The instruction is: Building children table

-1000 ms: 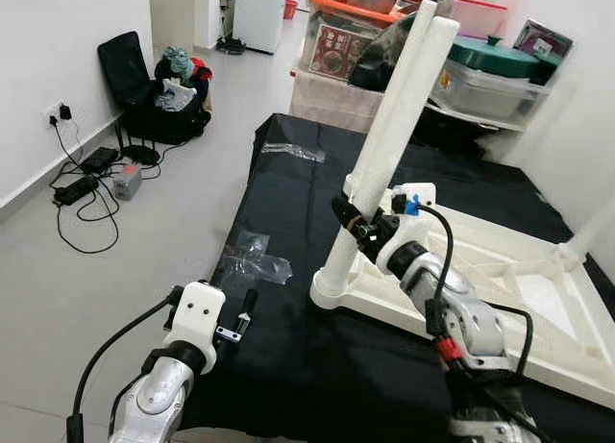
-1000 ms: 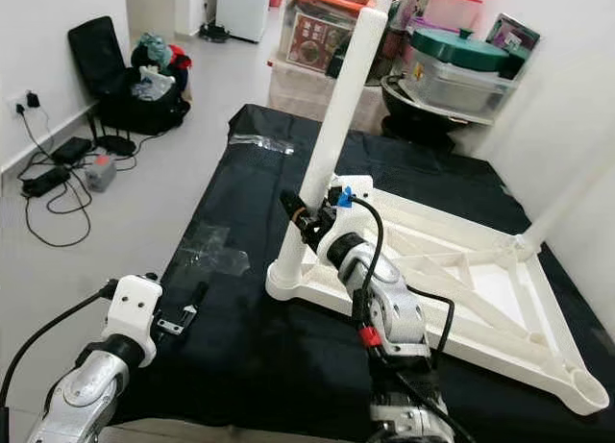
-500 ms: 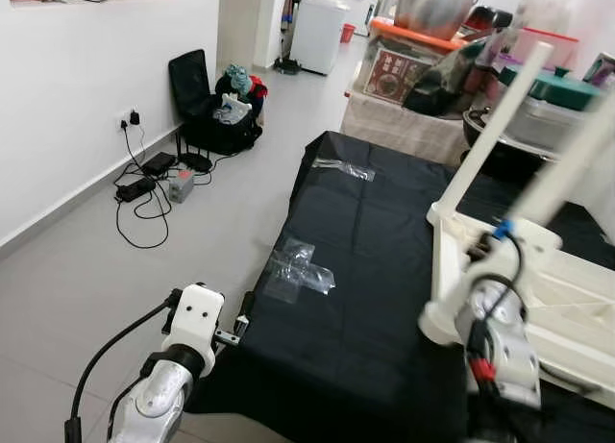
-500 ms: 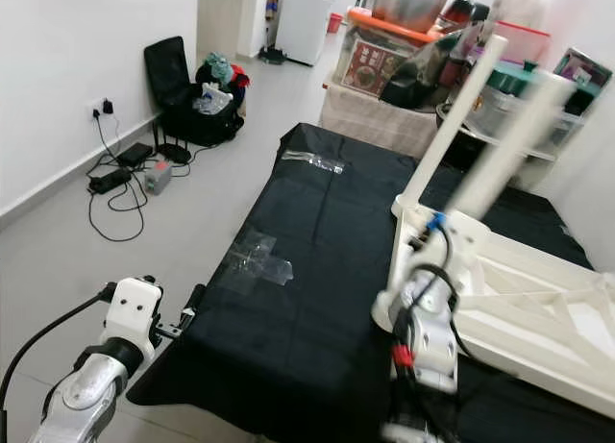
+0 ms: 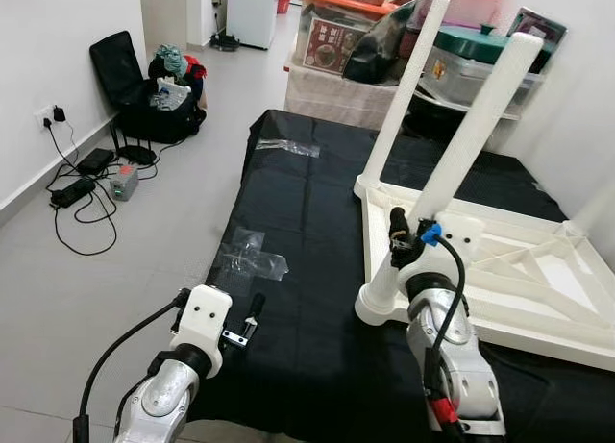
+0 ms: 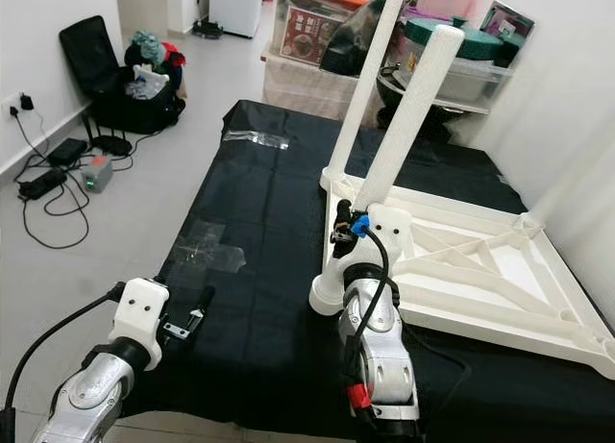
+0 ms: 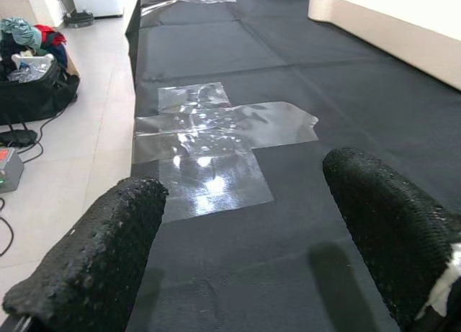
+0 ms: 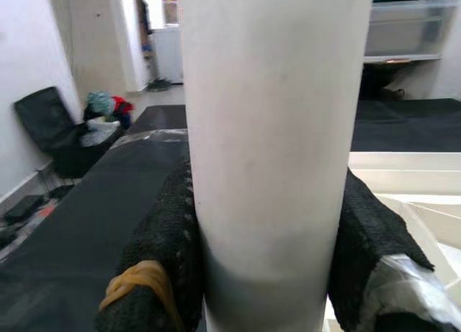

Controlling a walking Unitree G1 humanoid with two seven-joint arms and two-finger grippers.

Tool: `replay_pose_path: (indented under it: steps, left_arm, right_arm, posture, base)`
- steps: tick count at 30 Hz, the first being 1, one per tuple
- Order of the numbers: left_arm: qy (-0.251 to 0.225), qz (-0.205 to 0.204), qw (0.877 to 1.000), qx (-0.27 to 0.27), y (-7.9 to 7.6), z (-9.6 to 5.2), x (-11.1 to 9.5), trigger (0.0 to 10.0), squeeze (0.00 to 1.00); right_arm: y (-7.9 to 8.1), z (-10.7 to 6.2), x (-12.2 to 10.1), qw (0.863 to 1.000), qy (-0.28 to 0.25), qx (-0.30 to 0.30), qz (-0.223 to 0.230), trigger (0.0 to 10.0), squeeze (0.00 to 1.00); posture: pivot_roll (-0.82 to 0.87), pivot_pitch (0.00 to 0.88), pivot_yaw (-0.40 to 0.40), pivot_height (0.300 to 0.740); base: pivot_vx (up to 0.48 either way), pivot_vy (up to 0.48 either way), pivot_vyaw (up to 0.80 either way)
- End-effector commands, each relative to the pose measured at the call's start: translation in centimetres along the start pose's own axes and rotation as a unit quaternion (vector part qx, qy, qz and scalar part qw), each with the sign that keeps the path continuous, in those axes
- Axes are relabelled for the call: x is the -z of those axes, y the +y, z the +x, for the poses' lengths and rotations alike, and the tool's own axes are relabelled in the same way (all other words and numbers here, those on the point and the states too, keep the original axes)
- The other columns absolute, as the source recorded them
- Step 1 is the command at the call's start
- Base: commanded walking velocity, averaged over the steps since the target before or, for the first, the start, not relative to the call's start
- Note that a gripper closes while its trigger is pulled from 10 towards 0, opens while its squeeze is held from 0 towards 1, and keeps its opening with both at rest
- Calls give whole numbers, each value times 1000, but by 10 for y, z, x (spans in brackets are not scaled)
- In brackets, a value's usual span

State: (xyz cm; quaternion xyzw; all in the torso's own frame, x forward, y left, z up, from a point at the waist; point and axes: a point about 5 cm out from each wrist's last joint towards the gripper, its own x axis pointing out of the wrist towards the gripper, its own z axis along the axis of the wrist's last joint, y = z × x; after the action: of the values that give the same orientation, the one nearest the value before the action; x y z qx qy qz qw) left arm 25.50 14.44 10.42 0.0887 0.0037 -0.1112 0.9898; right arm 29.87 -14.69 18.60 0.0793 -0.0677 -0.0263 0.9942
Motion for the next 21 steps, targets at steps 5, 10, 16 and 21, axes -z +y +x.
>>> replay_pose_path:
  steps: [5,10,16,21]
  left_arm:
    - [4,-4,1000,7,-4,0,2,10000,0]
    - [3,-3,1000,6,-4,0,2,10000,0]
    - [-1,-2,1000,2,-2,2,0,10000,0]
    - [-3,-1,1000,-1,-3,3,-1,10000,0]
  right_arm:
    - [16,-2,-18,995,-29,-86,34,10000,0]
    - [22,-3,-28,984,-49,-163,50,10000,1000]
    - [37,-4,-25,956,-23,-292,17,10000,549]
    - [51,-6,-22,916,-12,-401,-6,10000,0]
  posture:
    - [93,0,-180,740]
    - [99,0,-187,740]
    - [117,0,-199,740]
    - [136,0,-218,740]
  base:
    - [0,0,0]
    - [0,0,0]
    - [0,0,0]
    - [0,0,0]
